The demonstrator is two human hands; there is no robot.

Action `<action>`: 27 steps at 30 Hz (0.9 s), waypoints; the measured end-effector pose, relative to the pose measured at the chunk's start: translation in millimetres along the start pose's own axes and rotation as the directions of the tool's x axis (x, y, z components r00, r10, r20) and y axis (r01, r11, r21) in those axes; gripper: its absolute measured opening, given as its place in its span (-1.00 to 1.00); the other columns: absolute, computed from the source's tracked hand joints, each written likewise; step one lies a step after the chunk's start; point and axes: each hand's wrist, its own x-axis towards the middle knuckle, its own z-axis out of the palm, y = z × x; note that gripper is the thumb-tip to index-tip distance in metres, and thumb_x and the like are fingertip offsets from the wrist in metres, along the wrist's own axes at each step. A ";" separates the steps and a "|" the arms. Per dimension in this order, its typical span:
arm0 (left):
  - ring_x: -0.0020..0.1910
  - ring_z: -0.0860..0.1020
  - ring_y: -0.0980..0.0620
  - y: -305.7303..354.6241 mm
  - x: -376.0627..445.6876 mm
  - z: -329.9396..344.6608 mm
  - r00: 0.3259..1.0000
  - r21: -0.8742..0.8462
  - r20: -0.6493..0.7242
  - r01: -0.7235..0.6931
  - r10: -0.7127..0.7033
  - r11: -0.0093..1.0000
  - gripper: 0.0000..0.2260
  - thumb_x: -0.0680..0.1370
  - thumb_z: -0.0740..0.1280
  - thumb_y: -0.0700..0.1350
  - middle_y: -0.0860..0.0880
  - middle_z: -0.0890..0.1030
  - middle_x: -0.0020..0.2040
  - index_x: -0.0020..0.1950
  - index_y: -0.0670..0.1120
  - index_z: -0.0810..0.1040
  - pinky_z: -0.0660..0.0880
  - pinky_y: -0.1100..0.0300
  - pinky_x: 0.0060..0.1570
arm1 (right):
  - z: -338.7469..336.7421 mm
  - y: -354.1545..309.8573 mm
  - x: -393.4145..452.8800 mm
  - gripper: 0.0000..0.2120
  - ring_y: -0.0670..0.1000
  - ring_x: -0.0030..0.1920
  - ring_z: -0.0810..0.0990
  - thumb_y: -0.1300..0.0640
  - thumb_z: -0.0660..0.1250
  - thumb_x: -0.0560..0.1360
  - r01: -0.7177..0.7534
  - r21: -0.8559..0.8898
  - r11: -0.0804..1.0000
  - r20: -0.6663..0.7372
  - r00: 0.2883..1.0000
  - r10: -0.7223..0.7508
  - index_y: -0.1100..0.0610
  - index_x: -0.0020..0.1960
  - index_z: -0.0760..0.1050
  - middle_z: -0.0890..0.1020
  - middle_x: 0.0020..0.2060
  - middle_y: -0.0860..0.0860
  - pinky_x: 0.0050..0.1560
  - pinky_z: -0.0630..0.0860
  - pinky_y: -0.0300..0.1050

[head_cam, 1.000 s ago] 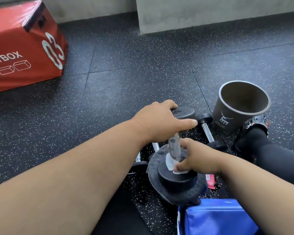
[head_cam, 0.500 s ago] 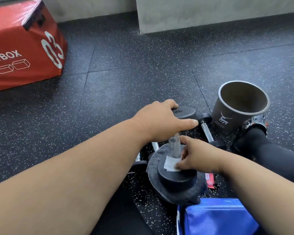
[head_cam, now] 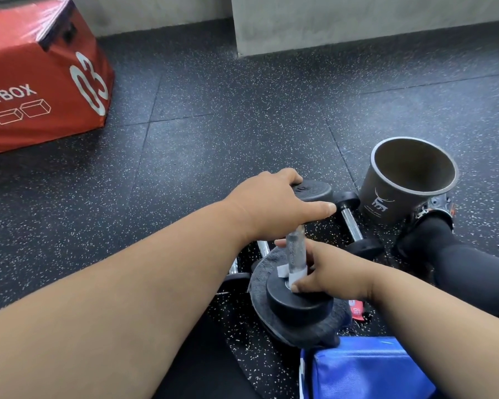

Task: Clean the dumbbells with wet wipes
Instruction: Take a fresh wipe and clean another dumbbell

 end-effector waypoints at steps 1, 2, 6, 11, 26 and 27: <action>0.12 0.59 -0.01 -0.7 0.5 -0.2 1.000 0.000 -0.005 -0.001 0.001 1.000 -0.29 0.44 0.35 0.54 0.04 0.58 0.25 0.48 0.20 0.45 0.51 0.06 0.07 | 1.6 -0.9 1.5 -0.22 -0.16 0.14 0.70 0.23 0.59 0.43 0.003 0.012 1.000 -0.005 1.000 -0.003 -0.20 0.52 0.40 0.74 0.10 -0.17 0.26 0.59 -0.17; 0.13 0.59 -0.02 -0.4 0.9 0.3 1.000 0.000 -0.007 -0.002 0.002 1.000 -0.29 0.44 0.35 0.54 0.05 0.58 0.25 0.48 0.20 0.45 0.50 0.06 0.07 | 2.5 -0.2 2.6 -0.24 -0.21 0.11 0.69 0.23 0.60 0.43 0.002 0.030 1.000 -0.010 1.000 -0.002 -0.19 0.51 0.41 0.74 0.07 -0.19 0.24 0.58 -0.21; 0.09 0.60 0.00 -2.2 2.9 1.2 1.000 0.008 -0.013 0.001 -0.001 1.000 -0.30 0.42 0.35 0.55 0.08 0.61 0.20 0.45 0.23 0.46 0.50 0.06 0.03 | 9.9 0.3 10.5 -0.39 -0.20 -0.07 0.64 0.17 0.58 0.39 0.008 0.054 0.999 -0.056 0.998 -0.005 -0.20 0.35 0.51 0.74 -0.05 -0.10 0.15 0.60 -0.12; 0.09 0.60 0.01 -1.2 6.0 0.7 1.000 -0.003 -0.018 0.012 -0.012 1.000 -0.32 0.43 0.35 0.55 0.09 0.63 0.18 0.44 0.23 0.46 0.51 0.06 0.06 | 17.4 5.3 12.3 -0.45 -0.23 -0.13 0.63 0.13 0.61 0.36 0.028 0.094 0.995 -0.148 0.989 -0.014 -0.18 0.27 0.55 0.73 -0.11 -0.12 0.00 0.57 -0.16; 0.01 0.64 0.14 0.8 8.0 -2.9 1.000 0.006 -0.007 0.008 -0.008 1.000 -0.34 0.42 0.41 0.52 0.18 0.66 0.14 0.44 0.27 0.47 0.57 0.08 0.13 | -45.2 10.8 -1.5 -0.57 -0.15 -0.37 0.61 0.34 0.49 0.53 -0.079 0.550 0.832 -0.128 0.976 0.177 0.02 0.33 0.56 0.67 -0.21 0.01 -0.39 0.50 -0.29; 0.02 0.63 0.16 2.1 6.3 -4.1 1.000 0.002 0.001 0.000 0.000 1.000 -0.35 0.43 0.42 0.50 0.19 0.65 0.14 0.44 0.27 0.47 0.56 0.09 0.13 | -48.1 13.3 -1.4 -0.58 -0.11 -0.27 0.66 0.33 0.46 0.55 -0.085 0.640 0.764 -0.141 0.964 0.224 0.01 0.34 0.57 0.71 -0.12 0.03 -0.35 0.54 -0.25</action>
